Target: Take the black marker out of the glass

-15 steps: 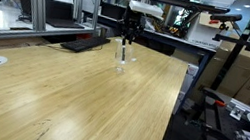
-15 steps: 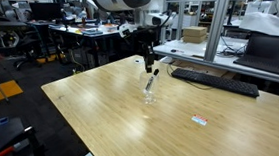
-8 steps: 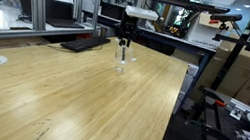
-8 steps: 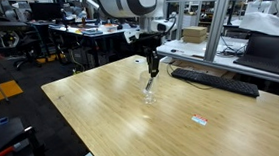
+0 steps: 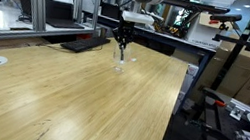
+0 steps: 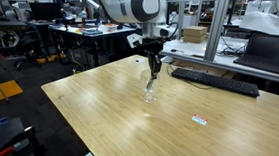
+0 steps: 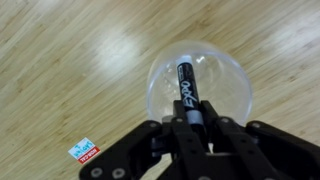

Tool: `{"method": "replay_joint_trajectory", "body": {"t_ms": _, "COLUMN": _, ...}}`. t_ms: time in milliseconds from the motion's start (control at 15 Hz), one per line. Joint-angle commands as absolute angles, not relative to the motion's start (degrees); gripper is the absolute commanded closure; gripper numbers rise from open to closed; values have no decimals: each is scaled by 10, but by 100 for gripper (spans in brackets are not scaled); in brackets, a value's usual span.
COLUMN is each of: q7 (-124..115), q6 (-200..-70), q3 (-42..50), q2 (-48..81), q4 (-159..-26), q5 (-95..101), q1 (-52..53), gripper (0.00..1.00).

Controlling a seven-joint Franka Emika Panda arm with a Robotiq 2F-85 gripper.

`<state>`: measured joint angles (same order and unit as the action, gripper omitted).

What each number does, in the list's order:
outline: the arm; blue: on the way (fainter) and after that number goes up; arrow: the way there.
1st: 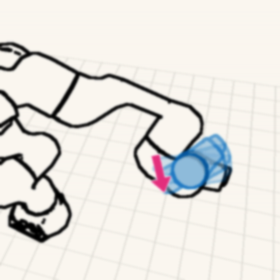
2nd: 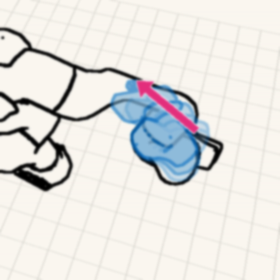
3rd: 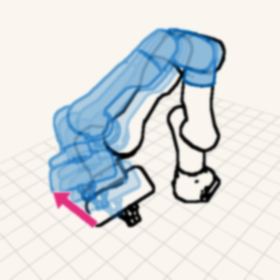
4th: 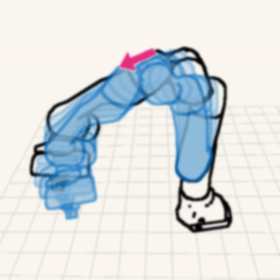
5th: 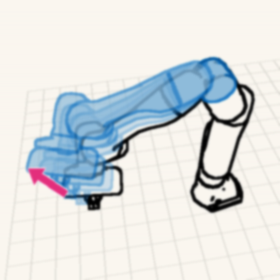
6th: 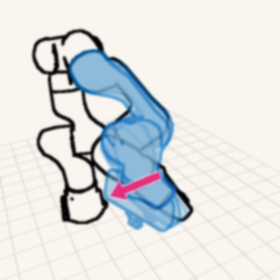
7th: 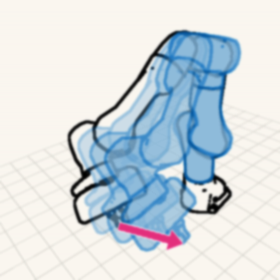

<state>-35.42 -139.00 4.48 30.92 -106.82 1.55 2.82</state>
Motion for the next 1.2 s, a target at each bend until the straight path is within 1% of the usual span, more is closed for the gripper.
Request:
{"method": "replay_joint_trajectory", "body": {"t_ms": 0, "q7": -334, "q6": -1384, "q3": 50, "q2": 312, "q4": -1058, "q5": 1, "q1": 31, "gripper": 98}}
{"method": "replay_joint_trajectory", "body": {"t_ms": 67, "q7": -336, "q6": -1386, "q3": 51, "q2": 307, "q4": -1063, "q5": 2, "q1": 33, "gripper": 95}}
{"method": "replay_joint_trajectory", "body": {"t_ms": 400, "q7": -357, "q6": -1391, "q3": 60, "q2": 245, "q4": -1105, "q5": 19, "q1": 50, "gripper": 95}}
{"method": "replay_joint_trajectory", "body": {"t_ms": 667, "q7": -360, "q6": -1366, "q3": 68, "q2": 157, "q4": -1140, "q5": 27, "q1": 46, "gripper": 95}}
{"method": "replay_joint_trajectory", "body": {"t_ms": 800, "q7": -307, "q6": -1273, "q3": 64, "q2": 118, "q4": -1131, "q5": 15, "q1": 23, "gripper": 95}}
{"method": "replay_joint_trajectory", "body": {"t_ms": 867, "q7": -269, "q6": -1206, "q3": 64, "q2": 108, "q4": -1117, "q5": 9, "q1": 11, "gripper": 95}}
{"method": "replay_joint_trajectory", "body": {"t_ms": 933, "q7": -242, "q6": -1158, "q3": 75, "q2": 102, "q4": -1104, "q5": 9, "q1": 8, "gripper": 95}}
{"method": "replay_joint_trajectory", "body": {"t_ms": 1133, "q7": -165, "q6": -1049, "q3": 81, "q2": 122, "q4": -1071, "q5": 26, "q1": -31, "gripper": 95}}
